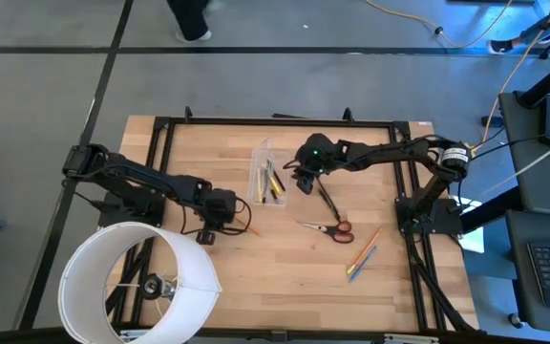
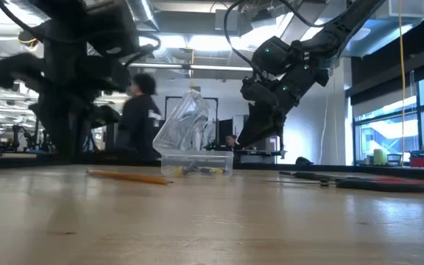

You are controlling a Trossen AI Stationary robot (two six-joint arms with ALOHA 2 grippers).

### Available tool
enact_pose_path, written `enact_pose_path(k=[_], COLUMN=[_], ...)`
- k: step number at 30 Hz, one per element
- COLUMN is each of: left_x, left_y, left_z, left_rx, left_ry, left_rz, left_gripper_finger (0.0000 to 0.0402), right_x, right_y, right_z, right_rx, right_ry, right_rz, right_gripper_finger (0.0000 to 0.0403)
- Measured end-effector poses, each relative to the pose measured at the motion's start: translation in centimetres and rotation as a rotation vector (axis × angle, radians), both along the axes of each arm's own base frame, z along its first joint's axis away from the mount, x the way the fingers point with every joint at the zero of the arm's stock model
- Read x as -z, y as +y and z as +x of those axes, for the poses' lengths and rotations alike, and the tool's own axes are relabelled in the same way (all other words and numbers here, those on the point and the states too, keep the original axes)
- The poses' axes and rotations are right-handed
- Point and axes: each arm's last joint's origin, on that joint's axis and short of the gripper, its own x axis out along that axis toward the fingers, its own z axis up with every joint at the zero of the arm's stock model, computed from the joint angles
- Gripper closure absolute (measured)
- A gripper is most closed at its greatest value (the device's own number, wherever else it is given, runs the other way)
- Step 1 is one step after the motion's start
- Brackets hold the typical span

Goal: Pick & place school supplies into a supply box
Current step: Put the black pen into the transparent supply box

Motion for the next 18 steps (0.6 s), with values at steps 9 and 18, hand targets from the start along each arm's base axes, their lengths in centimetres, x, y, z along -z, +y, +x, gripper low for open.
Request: enact_pose_path(k=[9,18], left_x=[-2.6,-5.9], left_y=[-0.2,-0.3], left_z=[1.4,3.6], left_rx=[0.030,0.087], left_ry=[-0.297,-0.717], left_rz=[-0.032,-0.006], left_gripper_finger=[0.0383,0.0378], right_x=[-3.7,-9.2], right_y=[1.0,5.6], right_z=[-0.8,-1.8], right_rx=[-0.074,-0.345], right_ry=[-0.089,-0.277], right_rz=[-0.106,-0.346], right_gripper_finger=[0.0281,0.0281])
